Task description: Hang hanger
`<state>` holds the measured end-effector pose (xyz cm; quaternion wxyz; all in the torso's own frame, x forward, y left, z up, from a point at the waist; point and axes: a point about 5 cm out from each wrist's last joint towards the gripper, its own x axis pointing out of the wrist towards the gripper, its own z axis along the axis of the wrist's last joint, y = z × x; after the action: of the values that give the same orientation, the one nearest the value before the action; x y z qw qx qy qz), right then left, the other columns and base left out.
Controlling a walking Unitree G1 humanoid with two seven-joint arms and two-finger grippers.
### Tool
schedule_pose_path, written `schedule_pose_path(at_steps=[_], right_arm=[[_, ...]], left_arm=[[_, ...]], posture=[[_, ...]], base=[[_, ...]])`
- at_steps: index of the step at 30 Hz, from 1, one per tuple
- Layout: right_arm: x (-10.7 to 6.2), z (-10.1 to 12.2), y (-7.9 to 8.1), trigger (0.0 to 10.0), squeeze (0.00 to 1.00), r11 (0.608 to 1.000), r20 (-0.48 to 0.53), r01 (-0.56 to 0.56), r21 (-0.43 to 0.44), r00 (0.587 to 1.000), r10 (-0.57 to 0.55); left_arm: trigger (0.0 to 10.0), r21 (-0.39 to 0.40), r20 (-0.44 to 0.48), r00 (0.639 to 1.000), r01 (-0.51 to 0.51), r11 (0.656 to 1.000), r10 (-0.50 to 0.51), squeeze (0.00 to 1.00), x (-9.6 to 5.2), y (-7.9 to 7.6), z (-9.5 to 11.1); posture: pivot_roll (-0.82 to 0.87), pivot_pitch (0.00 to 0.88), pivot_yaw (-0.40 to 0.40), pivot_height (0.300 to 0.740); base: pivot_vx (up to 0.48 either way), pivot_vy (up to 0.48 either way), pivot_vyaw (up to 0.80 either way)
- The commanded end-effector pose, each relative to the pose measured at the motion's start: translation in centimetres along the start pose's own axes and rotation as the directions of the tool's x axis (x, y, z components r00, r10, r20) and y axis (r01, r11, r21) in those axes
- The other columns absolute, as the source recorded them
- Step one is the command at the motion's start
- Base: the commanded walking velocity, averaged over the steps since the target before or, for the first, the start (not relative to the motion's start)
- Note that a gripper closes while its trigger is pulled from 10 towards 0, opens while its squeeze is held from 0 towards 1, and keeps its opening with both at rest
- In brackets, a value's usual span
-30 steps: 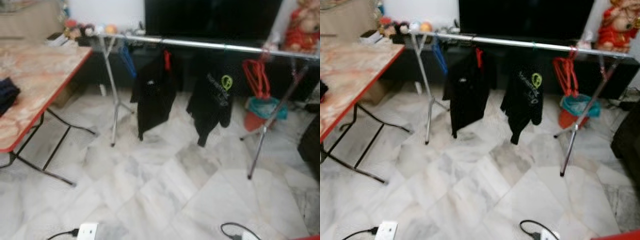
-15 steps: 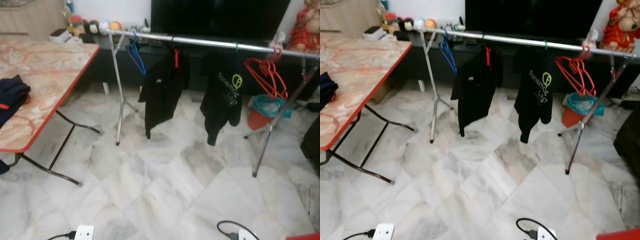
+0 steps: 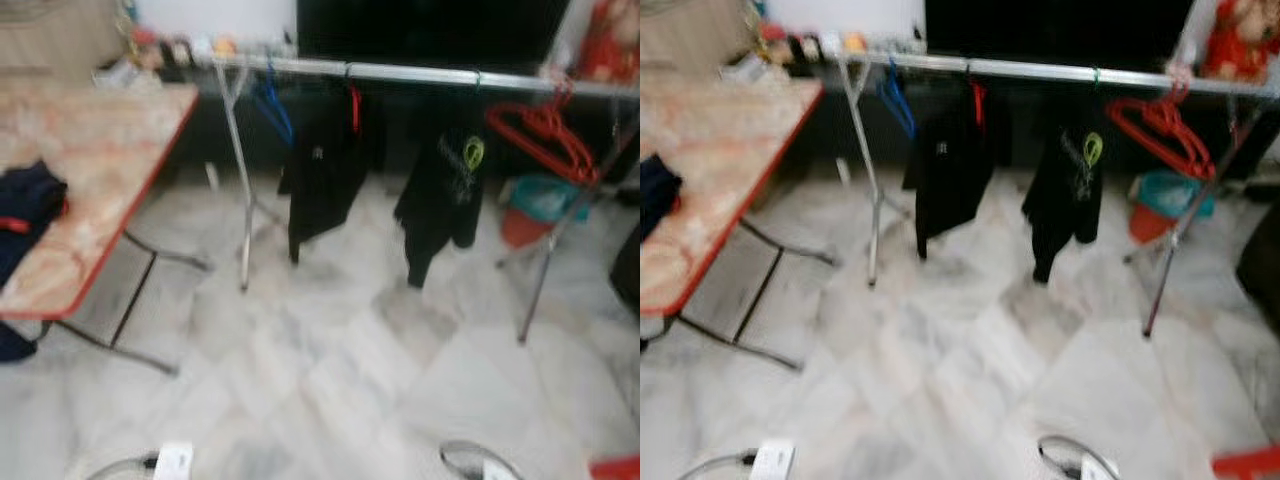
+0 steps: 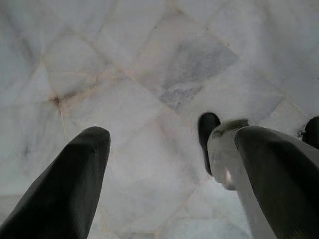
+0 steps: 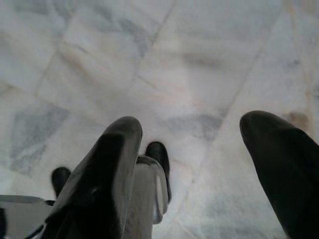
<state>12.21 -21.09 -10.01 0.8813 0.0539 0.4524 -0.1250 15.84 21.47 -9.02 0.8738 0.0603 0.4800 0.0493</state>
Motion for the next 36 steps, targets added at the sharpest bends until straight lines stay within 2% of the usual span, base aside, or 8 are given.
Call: schedule_pose_path(at_steps=[1,4,14,21,24,36], right_arm=[[0.01,-0.02,0.43,10.0,0.0,1.0,0.002,-0.011,0.001,1.0,0.011],[0.0,-0.04,0.45,10.0,0.0,1.0,0.001,-0.01,0.001,1.0,0.01],[0.01,-0.05,0.58,10.0,0.0,1.0,0.002,-0.009,0.004,1.0,0.009],[0.04,0.04,0.53,10.0,0.0,1.0,0.003,-0.009,0.003,1.0,0.009],[0.06,0.11,0.53,10.0,0.0,1.0,0.004,-0.011,0.002,1.0,0.011],[0.11,0.31,0.52,10.0,0.0,0.999,0.008,-0.026,-0.027,1.0,0.026]], left_arm=[[10.0,0.011,-0.032,0.999,-0.011,1.0,0.012,0.0,-0.19,0.6,-0.97],[10.0,0.019,-0.033,0.999,-0.007,1.0,0.008,0.0,-0.19,0.62,-0.97],[10.0,0.024,-0.02,1.0,0.0,1.0,0.001,0.0,-0.18,0.72,-0.79],[10.0,-0.021,-0.028,0.999,0.019,1.0,-0.019,0.0,-0.17,0.51,-0.88],[10.0,-0.002,-0.034,0.999,0.024,1.0,-0.024,0.0,-0.15,0.49,-0.83],[10.0,-0.008,-0.037,0.999,0.022,1.0,-0.023,0.0,-0.14,0.44,-0.82]], posture=[[0.0,0.0,0.018,0.74],[0.0,0.0,0.019,0.74],[0.01,0.0,0.021,0.74],[0.01,0.0,0.018,0.74],[0.01,0.0,0.017,0.74],[0.01,0.0,0.014,0.74]], base=[[0.0,0.3,0.0],[0.0,0.3,0.0],[0.0,0.0,0.0],[0.0,0.0,0.0],[0.256,0.0,0.0],[0.299,0.0,0.07]])
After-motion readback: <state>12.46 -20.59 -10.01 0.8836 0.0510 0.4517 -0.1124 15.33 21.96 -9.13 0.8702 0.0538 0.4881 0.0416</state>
